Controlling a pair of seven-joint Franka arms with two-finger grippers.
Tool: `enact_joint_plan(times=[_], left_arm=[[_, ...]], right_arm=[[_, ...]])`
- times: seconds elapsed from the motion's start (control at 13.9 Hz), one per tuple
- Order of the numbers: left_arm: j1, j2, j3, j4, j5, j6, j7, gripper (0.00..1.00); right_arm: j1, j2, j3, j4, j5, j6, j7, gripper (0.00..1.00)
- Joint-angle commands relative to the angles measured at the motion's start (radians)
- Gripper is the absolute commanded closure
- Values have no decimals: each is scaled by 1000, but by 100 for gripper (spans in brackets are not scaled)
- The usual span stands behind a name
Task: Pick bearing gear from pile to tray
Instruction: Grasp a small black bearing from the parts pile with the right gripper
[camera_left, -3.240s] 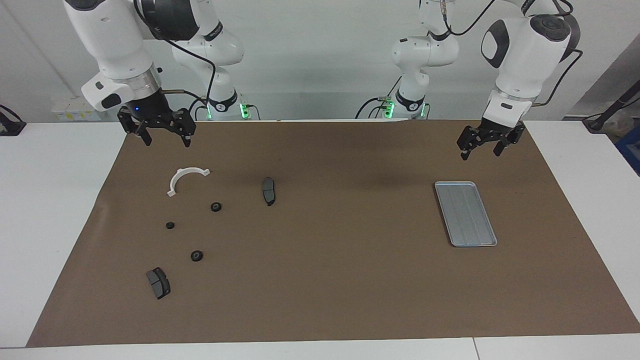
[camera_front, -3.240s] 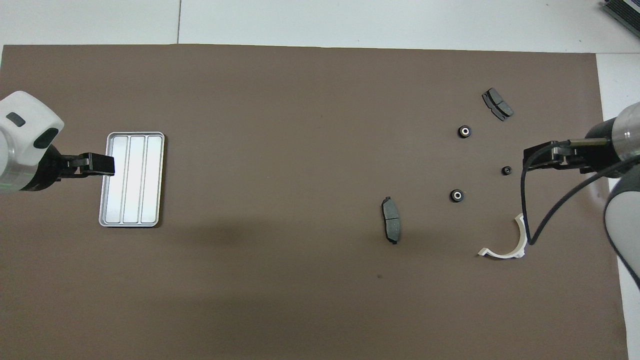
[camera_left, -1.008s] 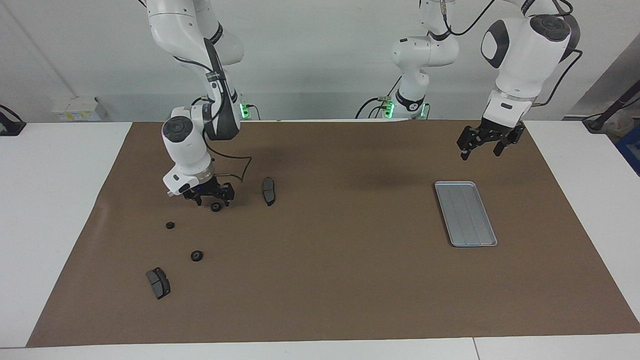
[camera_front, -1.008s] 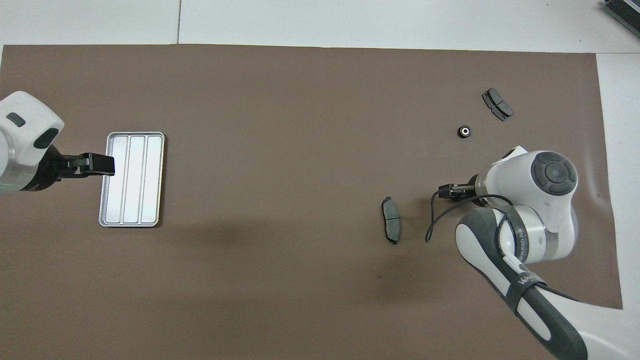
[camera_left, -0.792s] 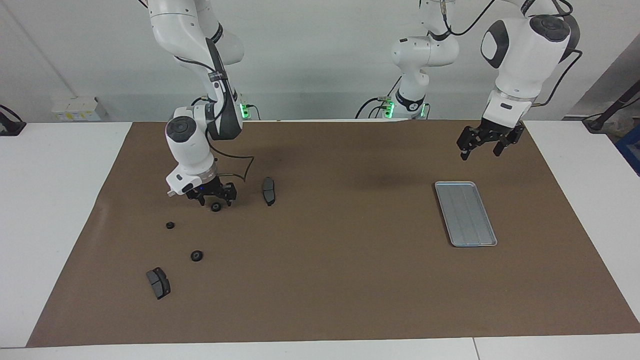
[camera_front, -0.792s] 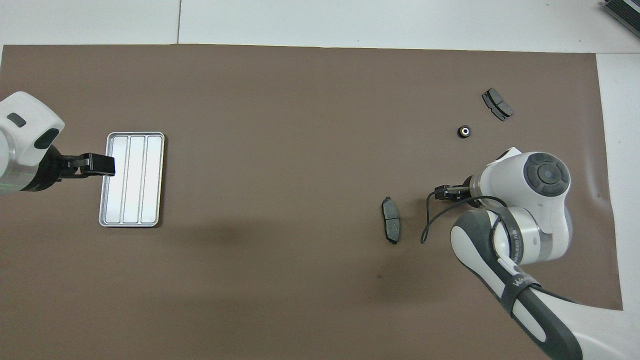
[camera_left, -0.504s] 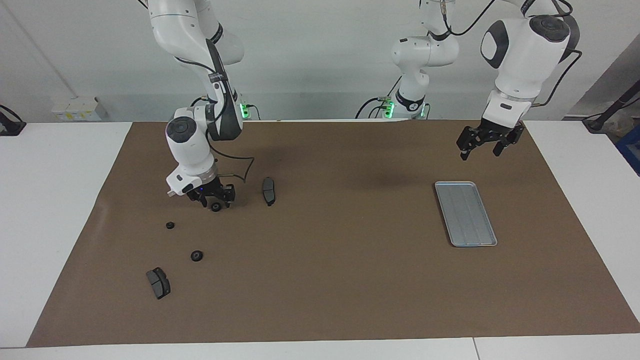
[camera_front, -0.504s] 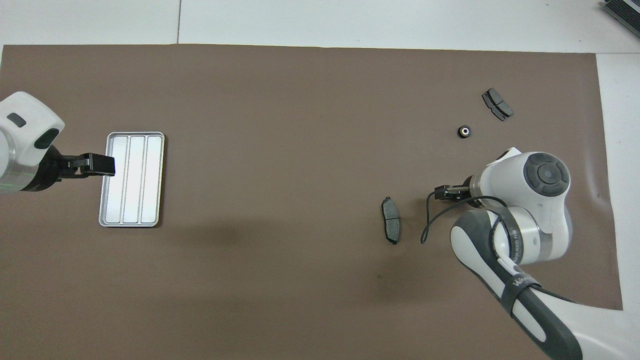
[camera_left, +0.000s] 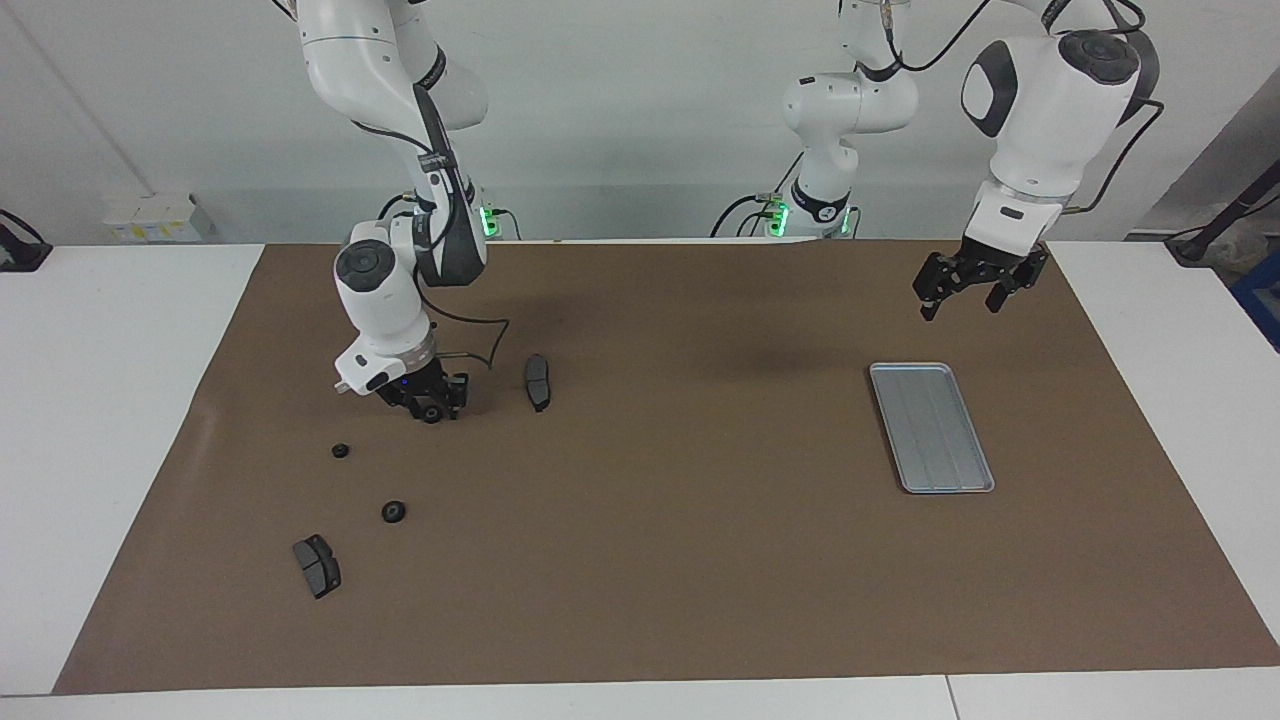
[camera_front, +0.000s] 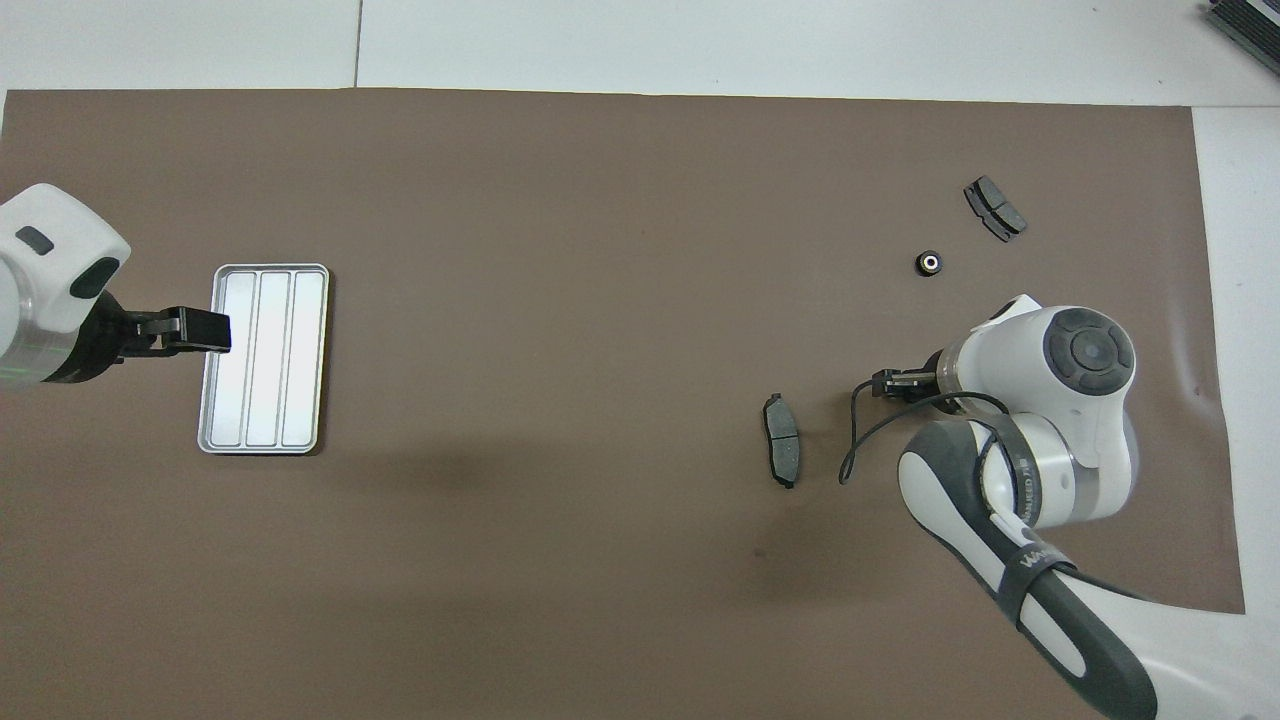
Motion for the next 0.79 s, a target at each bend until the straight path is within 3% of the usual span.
enact_joint_plan(times=[0.0,0.07,0.5,0.72], left_arm=[[-9,-34,7,-41,-15,21,12,0],[-9,-34,7,-41,-15,21,12,0],[-9,-34,7,-41,-15,21,12,0],[-9,-34,7,-41,-15,21,12,0]], right_arm=[[-1,-1,5,1,22,11,19,92],[-1,-3,6,7,22,8,27,100],[4,2,89,136,22,-85,149,100],[67,28,109,199,31,-87,266,100]])
